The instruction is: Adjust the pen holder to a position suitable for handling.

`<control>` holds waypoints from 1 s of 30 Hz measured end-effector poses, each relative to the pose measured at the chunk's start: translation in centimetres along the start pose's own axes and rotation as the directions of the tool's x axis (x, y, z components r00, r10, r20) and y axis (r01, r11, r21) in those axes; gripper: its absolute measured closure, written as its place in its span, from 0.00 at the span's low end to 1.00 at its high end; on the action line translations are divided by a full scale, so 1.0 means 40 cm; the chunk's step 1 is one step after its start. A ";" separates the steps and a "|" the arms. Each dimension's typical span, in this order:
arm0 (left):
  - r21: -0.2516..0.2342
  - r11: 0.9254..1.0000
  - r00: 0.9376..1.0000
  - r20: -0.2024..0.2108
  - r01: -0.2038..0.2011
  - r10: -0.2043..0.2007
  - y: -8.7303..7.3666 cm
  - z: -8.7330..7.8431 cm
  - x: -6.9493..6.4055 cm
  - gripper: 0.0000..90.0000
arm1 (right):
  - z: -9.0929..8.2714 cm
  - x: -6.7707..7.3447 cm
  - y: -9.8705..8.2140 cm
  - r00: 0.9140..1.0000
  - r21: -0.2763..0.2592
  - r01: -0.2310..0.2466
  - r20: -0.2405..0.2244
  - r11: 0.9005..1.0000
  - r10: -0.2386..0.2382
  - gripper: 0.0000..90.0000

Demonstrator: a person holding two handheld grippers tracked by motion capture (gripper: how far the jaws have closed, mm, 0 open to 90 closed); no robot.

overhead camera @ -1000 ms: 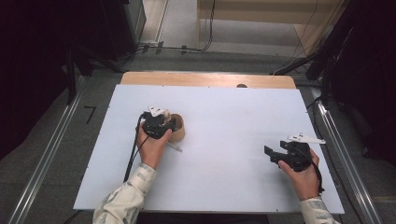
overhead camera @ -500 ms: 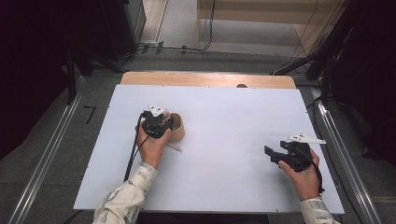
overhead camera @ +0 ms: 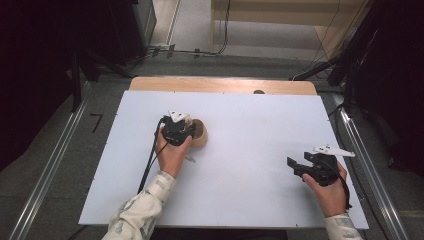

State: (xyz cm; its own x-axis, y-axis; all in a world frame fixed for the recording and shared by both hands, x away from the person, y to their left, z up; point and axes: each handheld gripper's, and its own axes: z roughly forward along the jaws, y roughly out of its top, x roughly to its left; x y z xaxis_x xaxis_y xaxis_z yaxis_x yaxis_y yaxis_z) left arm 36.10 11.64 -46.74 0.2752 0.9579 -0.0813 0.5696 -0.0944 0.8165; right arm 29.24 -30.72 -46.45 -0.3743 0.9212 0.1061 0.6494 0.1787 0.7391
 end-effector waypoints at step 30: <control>0.014 0.989 0.977 0.156 -0.150 0.146 0.132 0.198 -0.322 0.75 | -0.052 -0.044 -0.041 1.000 -0.019 -0.030 0.003 0.999 0.030 0.30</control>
State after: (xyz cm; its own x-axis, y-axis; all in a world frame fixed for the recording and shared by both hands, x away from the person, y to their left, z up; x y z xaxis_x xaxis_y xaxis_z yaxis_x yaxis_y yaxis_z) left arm 41.71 -3.35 -45.91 0.4730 0.8797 -0.0498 0.5329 -0.2406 0.8113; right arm 27.46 -33.34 -46.45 -0.3529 0.9271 0.1265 0.6476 0.1445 0.7482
